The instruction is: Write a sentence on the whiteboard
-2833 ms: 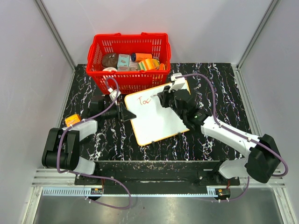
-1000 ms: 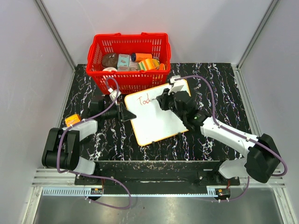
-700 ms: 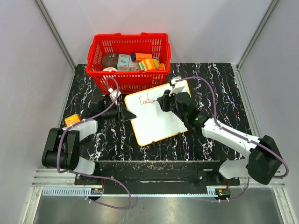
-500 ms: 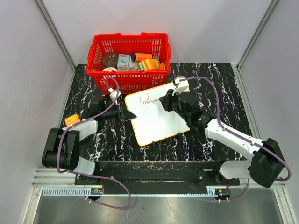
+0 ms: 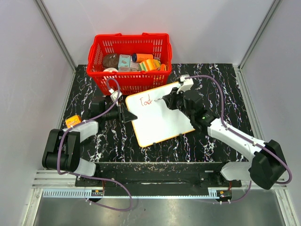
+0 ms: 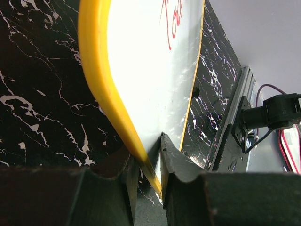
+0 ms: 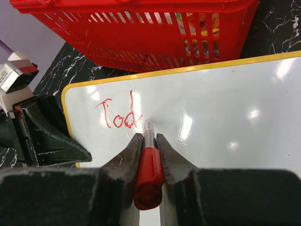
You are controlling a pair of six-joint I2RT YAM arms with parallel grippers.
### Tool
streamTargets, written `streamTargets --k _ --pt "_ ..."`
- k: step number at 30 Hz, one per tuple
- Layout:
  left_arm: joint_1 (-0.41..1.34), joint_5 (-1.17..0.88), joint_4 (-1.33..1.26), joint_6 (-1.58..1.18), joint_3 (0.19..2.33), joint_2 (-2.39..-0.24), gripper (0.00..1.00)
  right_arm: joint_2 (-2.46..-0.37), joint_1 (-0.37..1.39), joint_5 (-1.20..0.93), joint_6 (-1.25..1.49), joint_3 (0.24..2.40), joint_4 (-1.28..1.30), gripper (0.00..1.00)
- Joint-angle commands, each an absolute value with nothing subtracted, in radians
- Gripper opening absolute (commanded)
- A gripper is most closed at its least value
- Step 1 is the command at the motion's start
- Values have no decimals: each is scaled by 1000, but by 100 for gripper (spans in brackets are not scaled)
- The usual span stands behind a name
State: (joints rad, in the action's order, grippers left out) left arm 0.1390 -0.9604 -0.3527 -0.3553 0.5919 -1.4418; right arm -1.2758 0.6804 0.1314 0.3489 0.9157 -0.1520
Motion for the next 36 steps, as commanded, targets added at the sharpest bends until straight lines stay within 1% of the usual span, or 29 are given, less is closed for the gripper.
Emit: streamTargets --k 1,15,36 --pt "161 -908 -351 -244 577 -1450 0 -1285 675 112 356 957 -189 0" --pt "161 -908 -350 -244 577 -1451 0 -1275 676 153 364 960 -210 0" --pt "163 -908 -348 -242 577 -1448 0 -1333 667 163 367 971 -233 0"
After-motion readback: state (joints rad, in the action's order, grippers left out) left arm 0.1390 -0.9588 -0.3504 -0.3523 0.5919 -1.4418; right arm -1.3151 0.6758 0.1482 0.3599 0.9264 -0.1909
